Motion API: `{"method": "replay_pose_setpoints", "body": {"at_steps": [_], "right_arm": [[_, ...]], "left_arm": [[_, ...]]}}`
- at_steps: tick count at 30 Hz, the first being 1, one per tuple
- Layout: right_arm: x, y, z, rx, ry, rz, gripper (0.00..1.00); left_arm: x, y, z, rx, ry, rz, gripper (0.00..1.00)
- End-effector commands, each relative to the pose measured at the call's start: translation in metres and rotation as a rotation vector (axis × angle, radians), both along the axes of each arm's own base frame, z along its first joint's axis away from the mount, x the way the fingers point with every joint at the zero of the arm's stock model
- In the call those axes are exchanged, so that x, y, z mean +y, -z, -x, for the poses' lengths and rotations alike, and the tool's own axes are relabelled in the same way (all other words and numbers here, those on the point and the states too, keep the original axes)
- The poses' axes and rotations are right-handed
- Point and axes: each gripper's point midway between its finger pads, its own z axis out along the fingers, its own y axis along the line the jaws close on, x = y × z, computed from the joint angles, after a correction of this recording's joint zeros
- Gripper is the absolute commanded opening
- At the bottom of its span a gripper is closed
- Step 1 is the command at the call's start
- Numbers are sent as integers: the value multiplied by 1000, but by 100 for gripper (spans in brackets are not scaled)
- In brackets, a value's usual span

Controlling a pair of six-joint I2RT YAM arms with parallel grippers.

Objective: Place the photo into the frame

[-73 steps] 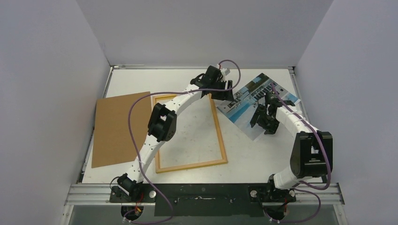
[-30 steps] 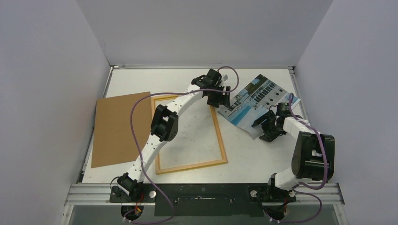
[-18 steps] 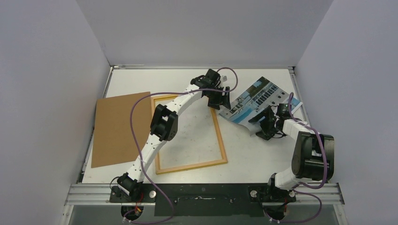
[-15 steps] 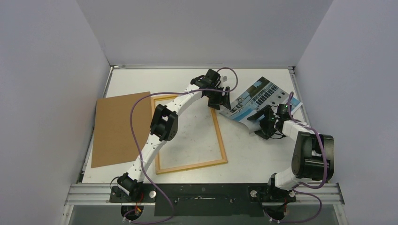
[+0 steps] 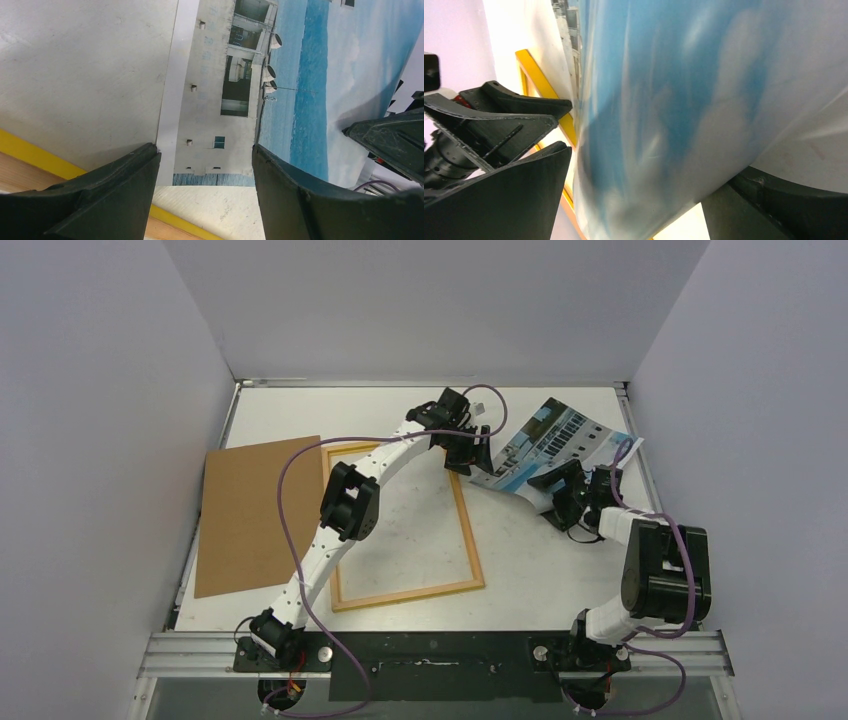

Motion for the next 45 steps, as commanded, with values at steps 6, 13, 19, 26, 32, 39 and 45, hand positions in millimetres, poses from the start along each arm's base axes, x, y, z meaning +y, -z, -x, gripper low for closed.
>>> {"method": "replay_pose_setpoints", "body": {"at_steps": [6, 13, 19, 26, 32, 39, 45], "right_arm": [[7, -41, -27, -271, -7, -85, 95], [-19, -39, -16, -226, 127, -3, 95], [-46, -26, -2, -135, 219, 107, 93], [-61, -6, -6, -115, 235, 171, 89], [-73, 4, -20, -148, 266, 164, 86], [-98, 5, -8, 1, 237, 309, 85], [-134, -27, -12, 49, 248, 497, 85]], "left_arm": [[2, 3, 4, 15, 7, -5, 66], [6, 10, 2, 15, -5, -25, 66], [11, 18, 2, 18, -5, -41, 66], [12, 36, 5, 23, 16, -59, 66], [16, 52, 11, 40, 36, -86, 66], [18, 42, 10, 19, 39, -85, 66], [16, 30, 8, 41, -21, -78, 66]]}}
